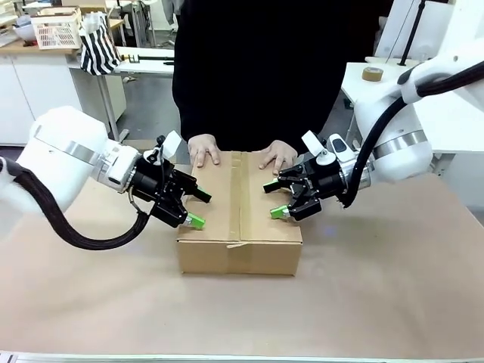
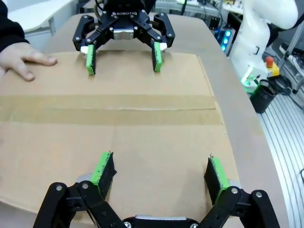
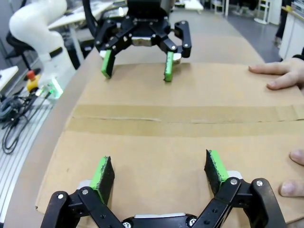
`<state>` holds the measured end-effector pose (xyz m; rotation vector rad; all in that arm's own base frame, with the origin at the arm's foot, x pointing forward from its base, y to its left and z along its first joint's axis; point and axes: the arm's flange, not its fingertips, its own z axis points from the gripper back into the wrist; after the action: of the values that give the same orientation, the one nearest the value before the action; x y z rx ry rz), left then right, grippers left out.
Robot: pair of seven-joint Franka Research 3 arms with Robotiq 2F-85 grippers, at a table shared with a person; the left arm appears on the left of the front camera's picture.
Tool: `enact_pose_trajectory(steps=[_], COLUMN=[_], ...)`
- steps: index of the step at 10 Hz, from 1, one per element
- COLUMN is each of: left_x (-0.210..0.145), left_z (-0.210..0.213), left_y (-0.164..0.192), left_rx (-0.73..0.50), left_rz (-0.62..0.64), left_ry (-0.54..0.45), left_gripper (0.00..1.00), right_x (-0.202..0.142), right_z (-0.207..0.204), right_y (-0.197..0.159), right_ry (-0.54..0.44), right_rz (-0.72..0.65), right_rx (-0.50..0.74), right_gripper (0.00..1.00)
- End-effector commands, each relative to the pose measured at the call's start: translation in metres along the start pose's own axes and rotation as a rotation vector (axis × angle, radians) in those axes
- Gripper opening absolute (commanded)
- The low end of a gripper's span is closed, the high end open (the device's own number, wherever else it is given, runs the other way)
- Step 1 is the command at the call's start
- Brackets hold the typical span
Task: Pack the gift set into the box.
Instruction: Press and hold the closed box until the human finishes sealing it.
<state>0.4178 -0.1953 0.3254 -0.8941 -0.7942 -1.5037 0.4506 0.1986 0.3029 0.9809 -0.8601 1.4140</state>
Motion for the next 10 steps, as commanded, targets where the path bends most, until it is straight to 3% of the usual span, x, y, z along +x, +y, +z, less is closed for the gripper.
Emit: enact_pose_trajectory(steps=[1, 3, 10], left_x=[-0.014, 0.0, 0.0], left_z=[-0.006, 0.0, 0.0], left_y=[-0.01, 0.0, 0.0], left_rx=[-0.012, -0.004, -0.004], left_rz=[-0.062, -0.026, -0.026], left_ry=[0.043, 0.007, 0.007], left_gripper=[1.0, 1.0, 1.0], right_x=[0.0, 0.0, 0.0], right_z=[-0.001, -0.001, -0.001], right_y=[0.0, 0.0, 0.0], right_ry=[0.0, 0.0, 0.0], right_rz=[0.001, 0.001, 0.001], right_rx=[0.001, 0.001, 0.001], right_gripper=[1.0, 1.0, 1.0])
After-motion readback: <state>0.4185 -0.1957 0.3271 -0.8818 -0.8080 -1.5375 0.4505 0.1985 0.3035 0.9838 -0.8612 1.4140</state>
